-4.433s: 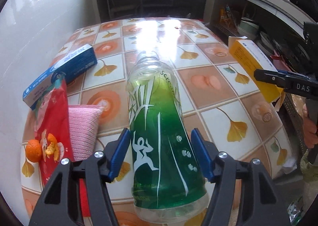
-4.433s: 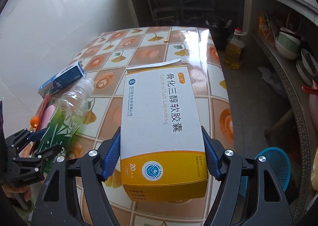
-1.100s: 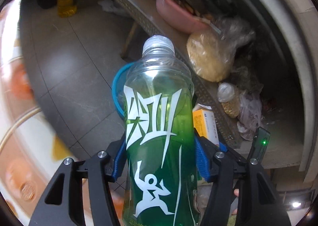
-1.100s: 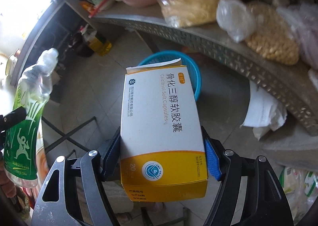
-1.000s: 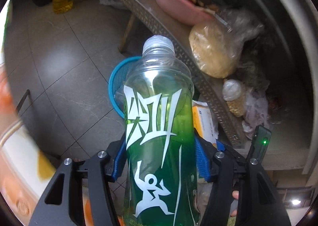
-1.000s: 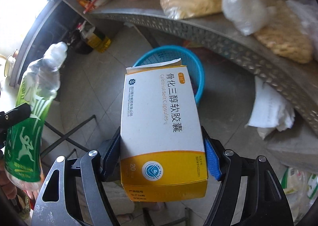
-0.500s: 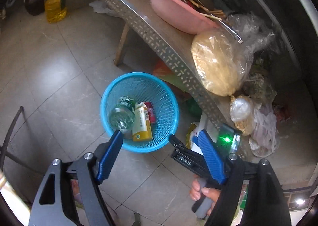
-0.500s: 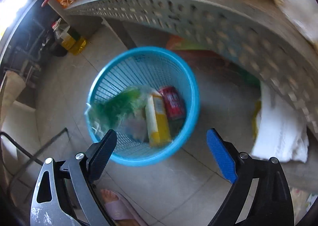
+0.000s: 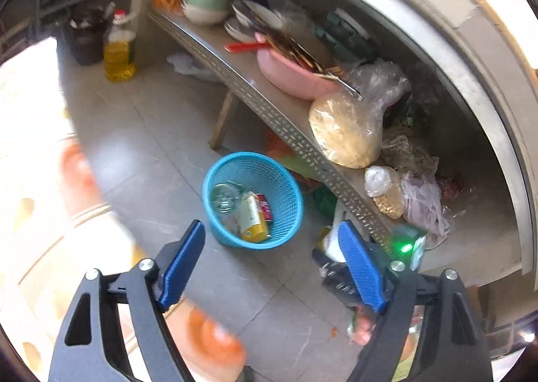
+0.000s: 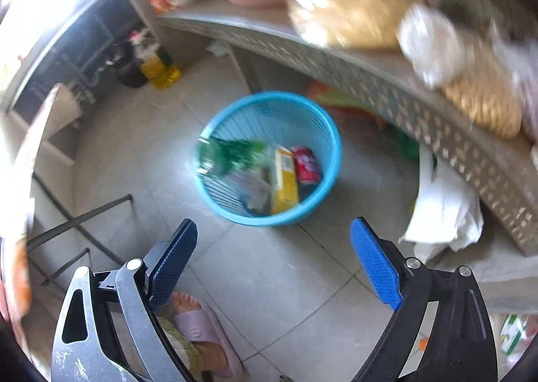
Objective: Collect trash
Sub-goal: 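Move both tools back over the table toward the red snack bag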
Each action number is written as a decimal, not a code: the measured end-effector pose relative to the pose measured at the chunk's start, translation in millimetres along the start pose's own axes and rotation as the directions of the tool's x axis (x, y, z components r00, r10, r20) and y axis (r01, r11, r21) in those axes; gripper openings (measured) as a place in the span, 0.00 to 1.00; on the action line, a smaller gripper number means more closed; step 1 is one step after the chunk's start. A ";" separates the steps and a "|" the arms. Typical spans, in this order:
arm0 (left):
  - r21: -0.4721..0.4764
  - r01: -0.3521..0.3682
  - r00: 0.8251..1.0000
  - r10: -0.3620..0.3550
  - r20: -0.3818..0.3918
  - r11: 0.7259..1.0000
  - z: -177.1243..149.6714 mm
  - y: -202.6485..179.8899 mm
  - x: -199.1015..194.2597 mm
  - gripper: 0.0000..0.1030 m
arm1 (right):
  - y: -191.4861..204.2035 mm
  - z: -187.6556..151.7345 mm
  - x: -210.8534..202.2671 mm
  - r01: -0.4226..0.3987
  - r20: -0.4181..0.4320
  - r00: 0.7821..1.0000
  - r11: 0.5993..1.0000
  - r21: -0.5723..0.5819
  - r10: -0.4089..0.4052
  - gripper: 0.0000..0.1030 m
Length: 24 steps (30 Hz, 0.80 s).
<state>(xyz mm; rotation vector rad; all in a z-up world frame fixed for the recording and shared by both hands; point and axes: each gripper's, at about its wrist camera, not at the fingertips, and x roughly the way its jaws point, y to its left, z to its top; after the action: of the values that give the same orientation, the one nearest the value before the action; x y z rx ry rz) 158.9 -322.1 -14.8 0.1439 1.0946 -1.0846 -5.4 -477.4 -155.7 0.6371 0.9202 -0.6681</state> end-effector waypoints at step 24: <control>-0.228 -0.205 0.905 0.273 0.325 0.952 -126.6 106.0 -200.5 0.88 | 178.3 0.9 -149.2 0.025 0.265 0.960 0.911 -0.411 0.093 0.92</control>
<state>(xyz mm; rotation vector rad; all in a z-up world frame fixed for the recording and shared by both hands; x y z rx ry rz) 152.2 -67.3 34.6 -0.0663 0.8219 -0.7428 62.8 -329.7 10.4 0.1732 0.7504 -0.4942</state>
